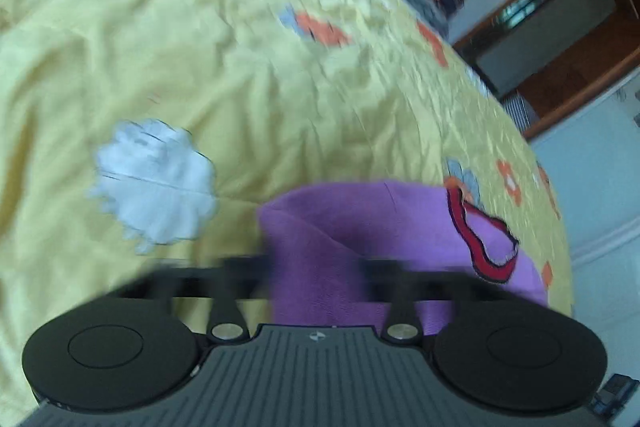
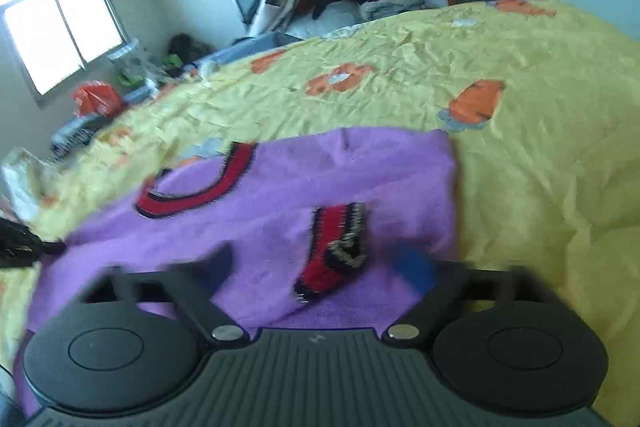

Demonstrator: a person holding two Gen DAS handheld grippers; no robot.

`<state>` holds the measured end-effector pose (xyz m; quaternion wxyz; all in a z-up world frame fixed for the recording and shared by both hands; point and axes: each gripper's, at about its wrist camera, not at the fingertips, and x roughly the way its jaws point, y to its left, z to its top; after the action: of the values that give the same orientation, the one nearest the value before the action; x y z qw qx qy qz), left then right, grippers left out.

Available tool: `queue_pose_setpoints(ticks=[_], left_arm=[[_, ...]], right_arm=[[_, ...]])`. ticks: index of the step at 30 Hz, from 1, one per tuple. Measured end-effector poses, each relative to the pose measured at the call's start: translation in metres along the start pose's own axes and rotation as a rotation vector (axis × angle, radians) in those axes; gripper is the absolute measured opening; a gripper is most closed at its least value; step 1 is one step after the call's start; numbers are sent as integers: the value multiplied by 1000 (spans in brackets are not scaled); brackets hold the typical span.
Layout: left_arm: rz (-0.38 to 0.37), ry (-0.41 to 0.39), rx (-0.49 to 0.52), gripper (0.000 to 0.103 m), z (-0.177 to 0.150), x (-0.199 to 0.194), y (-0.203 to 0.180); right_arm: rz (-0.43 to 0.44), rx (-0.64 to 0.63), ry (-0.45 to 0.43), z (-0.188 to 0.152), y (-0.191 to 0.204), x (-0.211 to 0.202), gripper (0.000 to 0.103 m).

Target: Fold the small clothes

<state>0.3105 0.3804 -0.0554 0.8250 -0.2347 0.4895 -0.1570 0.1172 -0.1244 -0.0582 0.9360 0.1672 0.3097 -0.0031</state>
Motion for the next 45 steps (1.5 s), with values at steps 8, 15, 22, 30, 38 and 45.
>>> queue_pose_setpoints(ticks=[8, 15, 22, 30, 38, 45], left_arm=[[114, -107, 363, 8, 4, -11, -59], [313, -73, 489, 22, -2, 18, -54], [390, -253, 321, 23, -23, -51, -42], [325, -186, 448, 46, -82, -2, -85], [326, -278, 272, 72, -95, -41, -25], [235, -224, 350, 74, -135, -40, -48]], right_arm=[[26, 7, 3, 11, -4, -3, 11], [-56, -61, 46, 13, -4, -2, 30], [-27, -299, -59, 6, 37, -27, 53], [-42, -407, 77, 3, 47, 21, 53], [-25, -322, 48, 1, 8, -23, 85], [-14, -455, 93, -35, 21, -23, 84]])
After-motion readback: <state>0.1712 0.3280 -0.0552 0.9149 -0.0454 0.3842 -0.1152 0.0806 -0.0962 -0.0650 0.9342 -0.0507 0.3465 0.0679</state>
